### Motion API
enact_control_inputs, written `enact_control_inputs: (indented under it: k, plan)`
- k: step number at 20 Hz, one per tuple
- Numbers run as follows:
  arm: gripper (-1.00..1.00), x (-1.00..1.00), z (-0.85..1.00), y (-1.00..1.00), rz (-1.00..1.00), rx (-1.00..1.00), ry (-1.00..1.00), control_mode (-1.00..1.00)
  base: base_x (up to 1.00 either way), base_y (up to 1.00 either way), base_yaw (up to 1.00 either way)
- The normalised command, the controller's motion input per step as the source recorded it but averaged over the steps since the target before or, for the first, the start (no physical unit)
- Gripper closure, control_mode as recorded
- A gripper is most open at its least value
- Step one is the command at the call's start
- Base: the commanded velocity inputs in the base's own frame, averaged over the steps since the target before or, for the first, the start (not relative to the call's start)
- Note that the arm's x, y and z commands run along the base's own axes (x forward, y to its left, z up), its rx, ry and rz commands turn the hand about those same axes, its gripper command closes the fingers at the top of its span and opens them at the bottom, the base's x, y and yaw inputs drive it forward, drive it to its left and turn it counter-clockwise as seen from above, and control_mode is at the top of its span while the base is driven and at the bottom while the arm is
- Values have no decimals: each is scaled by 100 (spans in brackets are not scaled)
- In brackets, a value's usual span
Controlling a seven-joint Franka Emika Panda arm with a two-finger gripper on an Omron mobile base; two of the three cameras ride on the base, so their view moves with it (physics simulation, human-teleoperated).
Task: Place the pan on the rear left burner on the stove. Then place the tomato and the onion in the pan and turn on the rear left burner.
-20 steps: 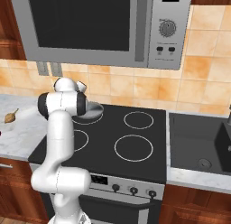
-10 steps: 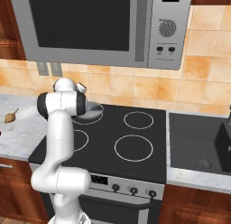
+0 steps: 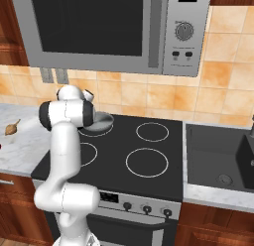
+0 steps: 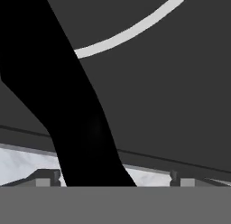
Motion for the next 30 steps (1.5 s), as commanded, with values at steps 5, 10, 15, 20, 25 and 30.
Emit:
enact_control_inputs:
  k: [5, 10, 15, 20, 25, 30]
  plan:
    - [-100, -19, 31, 15, 0, -12, 0, -100, 0, 0, 0]
    - [-100, -25, 41, 22, 0, -12, -3, -100, 0, 0, 0]
    - [-100, -21, 39, 20, 0, -11, -1, -100, 0, 0, 0]
    - [-100, -30, 22, 29, 0, -9, -1, -100, 0, 0, 0]
    - [-100, -44, 7, 36, 0, -9, -1, -100, 0, 0, 0]
    - [-100, -42, 8, 44, 0, -8, -1, -100, 0, 0, 0]
